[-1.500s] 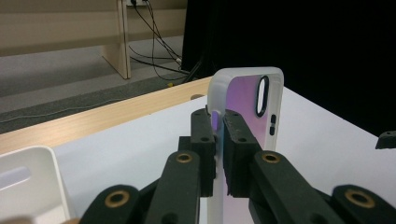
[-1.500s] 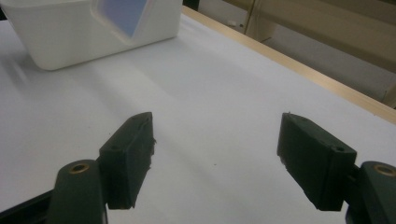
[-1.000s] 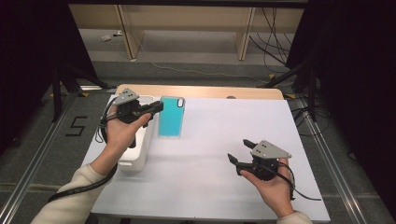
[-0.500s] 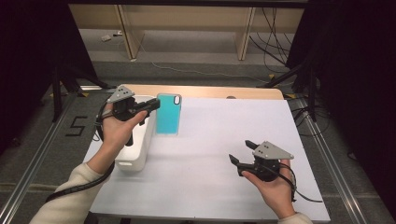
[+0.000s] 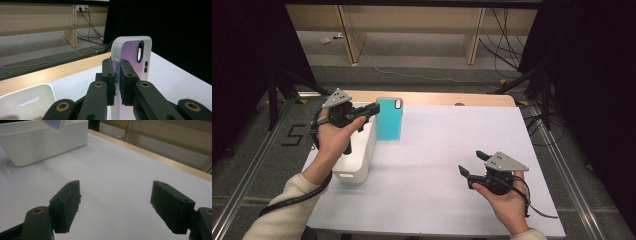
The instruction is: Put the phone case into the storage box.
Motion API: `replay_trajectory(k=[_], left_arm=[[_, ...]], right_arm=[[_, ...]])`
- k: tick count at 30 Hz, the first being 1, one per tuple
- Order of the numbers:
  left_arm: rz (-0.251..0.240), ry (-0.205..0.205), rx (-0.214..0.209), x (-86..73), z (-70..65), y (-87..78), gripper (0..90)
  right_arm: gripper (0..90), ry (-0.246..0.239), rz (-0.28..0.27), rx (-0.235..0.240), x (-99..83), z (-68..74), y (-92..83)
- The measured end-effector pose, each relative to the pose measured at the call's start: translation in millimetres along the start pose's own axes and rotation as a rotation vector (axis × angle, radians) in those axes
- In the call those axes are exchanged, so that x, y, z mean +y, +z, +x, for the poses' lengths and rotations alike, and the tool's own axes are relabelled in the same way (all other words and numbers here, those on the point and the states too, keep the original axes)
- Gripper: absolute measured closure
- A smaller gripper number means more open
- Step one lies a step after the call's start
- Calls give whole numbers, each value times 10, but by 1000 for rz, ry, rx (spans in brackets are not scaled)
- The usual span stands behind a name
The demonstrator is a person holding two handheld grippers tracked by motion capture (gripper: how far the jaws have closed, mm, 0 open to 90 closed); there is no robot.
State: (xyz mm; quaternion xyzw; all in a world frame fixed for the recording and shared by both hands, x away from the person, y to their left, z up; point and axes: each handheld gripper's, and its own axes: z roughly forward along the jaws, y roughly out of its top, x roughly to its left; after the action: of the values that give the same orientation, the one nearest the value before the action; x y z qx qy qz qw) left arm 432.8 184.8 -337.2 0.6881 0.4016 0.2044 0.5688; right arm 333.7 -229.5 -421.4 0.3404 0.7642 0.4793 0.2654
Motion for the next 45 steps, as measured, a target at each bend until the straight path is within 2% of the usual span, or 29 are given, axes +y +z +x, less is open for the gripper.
replay_trajectory(k=[4, 6, 7, 9, 11, 14, 17, 22, 28, 31, 33, 35, 36, 38, 39, 43, 44, 45], left_arm=[[-8, -6, 3, 20, 20, -22, 836], [-13, -4, 8, 33, 34, -38, 836], [-12, -5, 12, 40, 41, -48, 836], [-17, -5, 14, 52, 58, -63, 836], [-20, -10, 16, 62, 75, -75, 836], [-25, -12, 20, 77, 97, -93, 836], [-29, -16, 22, 89, 119, -104, 836], [-35, -11, 29, 101, 154, -120, 836], [-41, -18, 34, 109, 201, -132, 836], [-41, -21, 37, 114, 230, -139, 836], [-42, -22, 42, 119, 256, -148, 836], [-43, -25, 45, 124, 279, -157, 836], [-44, -25, 48, 128, 292, -164, 836], [-45, -30, 48, 134, 309, -175, 836], [-46, -31, 48, 137, 316, -179, 836], [-49, -33, 54, 151, 353, -198, 836], [-49, -32, 57, 154, 364, -205, 836], [-48, -31, 58, 156, 372, -208, 835]], right_arm=[[252, 12, 8, 6, -11, -5, -15], [252, 5, -4, -6, -15, -15, -19], [252, 19, 2, -4, -18, -10, -25], [251, 9, -6, -11, -23, -24, -29], [249, 27, 1, -5, -30, -17, -38], [247, 16, -8, -11, -34, -26, -38], [245, 34, 9, 2, -32, -18, -45], [243, 31, 5, -1, -35, -22, -42], [242, 31, 27, -3, -35, -30, -53], [242, 47, 12, 0, -41, -20, -40], [242, 34, -2, -9, -42, -31, -37], [242, 52, 3, -5, -47, -22, -34], [241, 35, -11, -14, -51, -34, -26], [242, 35, 5, -11, -52, -38, -36], [241, 47, 30, 1, -49, -29, -46], [241, 56, -4, 9, -60, -18, -12], [241, 48, 28, 0, -50, -23, -44], [241, 48, 29, 1, -50, -25, -45]])
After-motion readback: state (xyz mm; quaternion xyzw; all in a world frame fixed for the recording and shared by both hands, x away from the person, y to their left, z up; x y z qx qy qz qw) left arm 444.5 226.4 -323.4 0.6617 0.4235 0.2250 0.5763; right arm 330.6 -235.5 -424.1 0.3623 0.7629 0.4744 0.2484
